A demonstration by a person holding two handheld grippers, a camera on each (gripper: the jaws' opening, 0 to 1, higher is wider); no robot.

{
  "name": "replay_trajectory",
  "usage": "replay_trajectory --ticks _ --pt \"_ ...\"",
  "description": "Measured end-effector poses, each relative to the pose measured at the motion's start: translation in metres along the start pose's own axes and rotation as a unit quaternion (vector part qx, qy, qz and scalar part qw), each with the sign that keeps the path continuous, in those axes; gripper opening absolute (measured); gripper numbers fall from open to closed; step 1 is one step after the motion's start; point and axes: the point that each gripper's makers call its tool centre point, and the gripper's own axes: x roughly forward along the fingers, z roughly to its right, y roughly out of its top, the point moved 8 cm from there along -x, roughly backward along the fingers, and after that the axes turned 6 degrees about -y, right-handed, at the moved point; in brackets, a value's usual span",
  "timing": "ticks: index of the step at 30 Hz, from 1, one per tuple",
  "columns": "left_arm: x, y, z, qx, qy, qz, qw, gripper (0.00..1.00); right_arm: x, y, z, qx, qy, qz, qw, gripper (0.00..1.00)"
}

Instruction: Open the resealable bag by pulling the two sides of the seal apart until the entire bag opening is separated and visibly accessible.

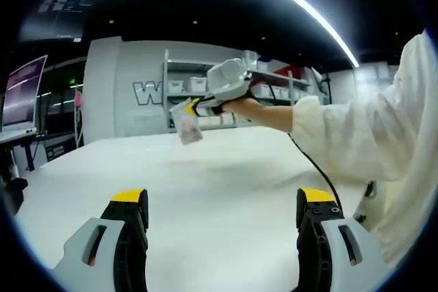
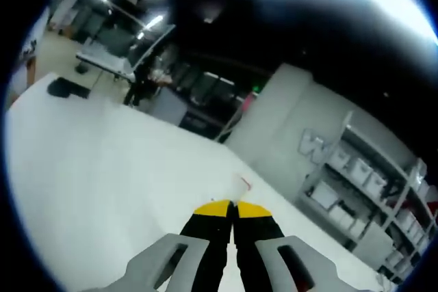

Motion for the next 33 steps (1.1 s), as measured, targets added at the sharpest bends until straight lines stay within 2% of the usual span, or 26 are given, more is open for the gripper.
replay_trajectory --ticks 10,20,33 --pt "-0.001 0.0 0.0 0.0 0.0 0.0 1.0 0.88 -0.014 0.007 -0.004 -0.004 0.009 0.015 0.9998 0.0" --pt "0.0 0.0 0.002 0.0 -0.002 -0.001 1.0 0.88 -0.026 0.005 -0.005 -0.011 0.015 0.02 0.9996 0.0" --pt "0.001 -0.001 0.003 -0.001 -0.003 -0.002 1.0 0.88 -0.045 0.003 -0.001 0.011 0.021 0.03 0.9993 0.0"
